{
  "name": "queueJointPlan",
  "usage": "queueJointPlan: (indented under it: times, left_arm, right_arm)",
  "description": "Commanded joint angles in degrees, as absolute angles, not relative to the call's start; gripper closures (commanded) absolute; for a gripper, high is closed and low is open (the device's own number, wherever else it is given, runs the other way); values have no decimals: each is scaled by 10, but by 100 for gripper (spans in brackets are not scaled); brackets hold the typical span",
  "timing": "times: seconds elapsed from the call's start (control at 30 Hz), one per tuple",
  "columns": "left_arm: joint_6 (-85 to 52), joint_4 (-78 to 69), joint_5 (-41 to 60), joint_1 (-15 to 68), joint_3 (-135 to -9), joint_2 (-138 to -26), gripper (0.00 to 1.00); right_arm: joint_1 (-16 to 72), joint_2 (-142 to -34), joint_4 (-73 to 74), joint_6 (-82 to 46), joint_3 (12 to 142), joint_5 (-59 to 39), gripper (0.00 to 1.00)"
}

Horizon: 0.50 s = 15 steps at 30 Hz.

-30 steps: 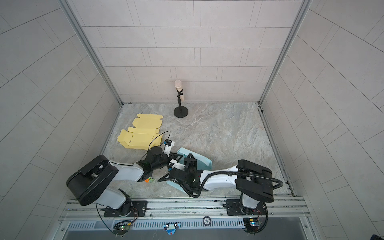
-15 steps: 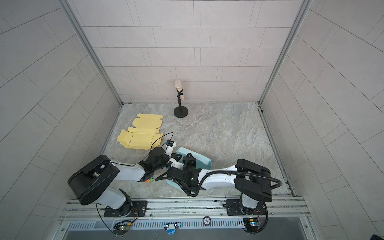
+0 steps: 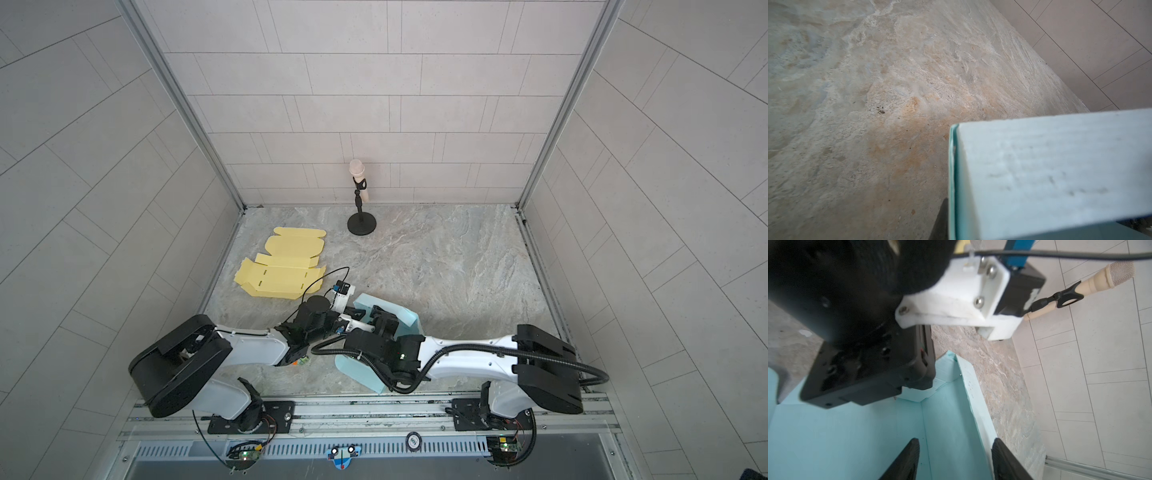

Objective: Fold the paper box

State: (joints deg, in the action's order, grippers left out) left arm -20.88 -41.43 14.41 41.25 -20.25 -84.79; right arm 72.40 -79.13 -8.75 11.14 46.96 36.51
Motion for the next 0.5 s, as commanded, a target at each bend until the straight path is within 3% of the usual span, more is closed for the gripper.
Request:
queueJointPlan:
  times: [0.0,0.3,0.47]
  left_arm:
    - [-199,-409,128,419,-209,-833,91]
    - [-175,-367,91,445,-225,-826,90]
    - [-165,-353,73,456,-233,-826,91]
  right_arm:
    - [728,-726,-87,28,440,287,38]
    - [708,-580,-73,-83,402,264,31]
    - [556,-595,-121,-204,454,95,33]
